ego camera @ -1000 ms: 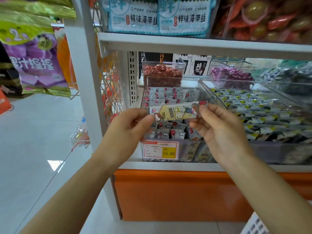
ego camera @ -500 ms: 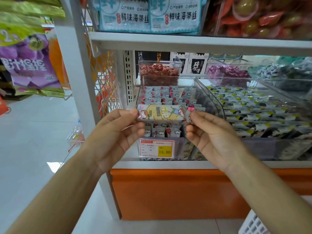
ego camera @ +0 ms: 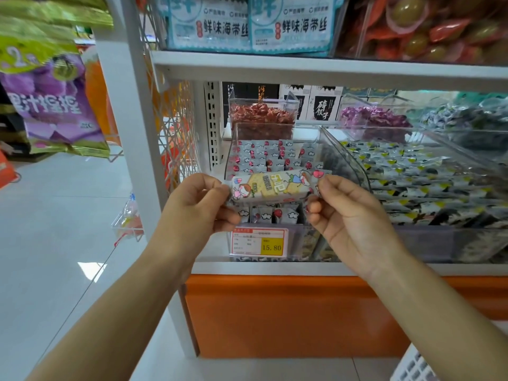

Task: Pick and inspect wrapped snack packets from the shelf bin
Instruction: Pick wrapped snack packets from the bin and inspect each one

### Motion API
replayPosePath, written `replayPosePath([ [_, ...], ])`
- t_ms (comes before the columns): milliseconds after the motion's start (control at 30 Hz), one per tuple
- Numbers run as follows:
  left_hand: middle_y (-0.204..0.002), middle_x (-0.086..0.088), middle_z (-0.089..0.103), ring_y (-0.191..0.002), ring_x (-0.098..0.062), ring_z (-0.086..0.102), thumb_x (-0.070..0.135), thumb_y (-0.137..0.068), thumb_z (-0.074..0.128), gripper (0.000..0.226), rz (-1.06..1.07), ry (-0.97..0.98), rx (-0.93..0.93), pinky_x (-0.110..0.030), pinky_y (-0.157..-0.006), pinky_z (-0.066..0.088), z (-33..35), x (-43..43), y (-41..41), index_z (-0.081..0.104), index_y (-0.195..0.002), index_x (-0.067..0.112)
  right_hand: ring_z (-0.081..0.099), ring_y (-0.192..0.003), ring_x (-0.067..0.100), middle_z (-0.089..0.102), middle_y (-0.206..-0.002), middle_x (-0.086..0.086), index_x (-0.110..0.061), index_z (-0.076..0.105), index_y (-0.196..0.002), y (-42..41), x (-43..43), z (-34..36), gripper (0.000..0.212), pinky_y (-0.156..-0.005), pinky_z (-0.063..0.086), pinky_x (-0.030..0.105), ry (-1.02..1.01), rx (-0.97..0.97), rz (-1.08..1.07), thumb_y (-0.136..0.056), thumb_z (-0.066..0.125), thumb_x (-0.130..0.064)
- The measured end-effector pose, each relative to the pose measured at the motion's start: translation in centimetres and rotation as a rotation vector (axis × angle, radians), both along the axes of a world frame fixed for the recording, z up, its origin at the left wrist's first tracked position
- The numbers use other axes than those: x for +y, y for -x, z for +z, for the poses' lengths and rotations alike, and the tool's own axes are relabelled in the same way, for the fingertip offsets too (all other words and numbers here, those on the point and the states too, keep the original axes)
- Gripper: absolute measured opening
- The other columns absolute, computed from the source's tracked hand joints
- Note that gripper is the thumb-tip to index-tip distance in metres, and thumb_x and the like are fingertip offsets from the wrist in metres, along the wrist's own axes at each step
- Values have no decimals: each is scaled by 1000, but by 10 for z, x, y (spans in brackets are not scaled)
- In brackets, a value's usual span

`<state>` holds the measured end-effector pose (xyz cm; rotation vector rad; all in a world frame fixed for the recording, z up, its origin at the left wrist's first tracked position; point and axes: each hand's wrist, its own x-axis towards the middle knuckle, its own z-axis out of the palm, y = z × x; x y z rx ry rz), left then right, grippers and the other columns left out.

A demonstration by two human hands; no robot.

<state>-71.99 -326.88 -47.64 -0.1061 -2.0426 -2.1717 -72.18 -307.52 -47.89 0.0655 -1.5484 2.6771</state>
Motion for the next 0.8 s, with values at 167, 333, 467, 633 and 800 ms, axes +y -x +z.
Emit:
replayPosePath([
  [167,-54,-1,61,-50,-9,59,10,-93,52,14,18,-30,16,-17,-53,51,-2,-2,2,54,-80,9,56,-50,9,58,-59,2,-10,65,-74,0,-3,0,6,-46,49,19,65,-18,21,-72,59,-8],
  [333,-53,-1,58,-49,-7,58,6,-89,53,8,-32,-216,-18,-16,-52,51,1,-4,3,57,-82,8,61,-52,12,61,-57,3,-5,57,-84,4,-2,-2,18,-50,52,20,100,-32,49,-85,48,10],
  [467,-56,-2,60,-51,-8,61,1,-87,52,8,-79,-338,-53,-17,-54,53,3,-2,3,58,-86,6,63,-54,12,59,-62,4,-5,59,-85,4,-1,-3,23,-52,53,21,43,11,38,-85,46,14],
  [633,-58,0,61,-53,-8,62,-3,-87,51,12,-120,-373,-88,-18,-57,55,4,-2,2,58,-92,5,65,-62,11,65,-65,-5,-12,59,-86,3,2,-7,24,-60,54,23,-430,215,-140,-89,49,9],
  [800,-62,-4,64,-56,-10,63,2,-87,54,16,-150,-257,-103,-18,-56,54,3,-6,3,61,-75,11,67,-63,13,67,-67,-6,-13,59,-87,2,2,-9,23,-60,56,24,-522,297,-238,-89,51,8],
])
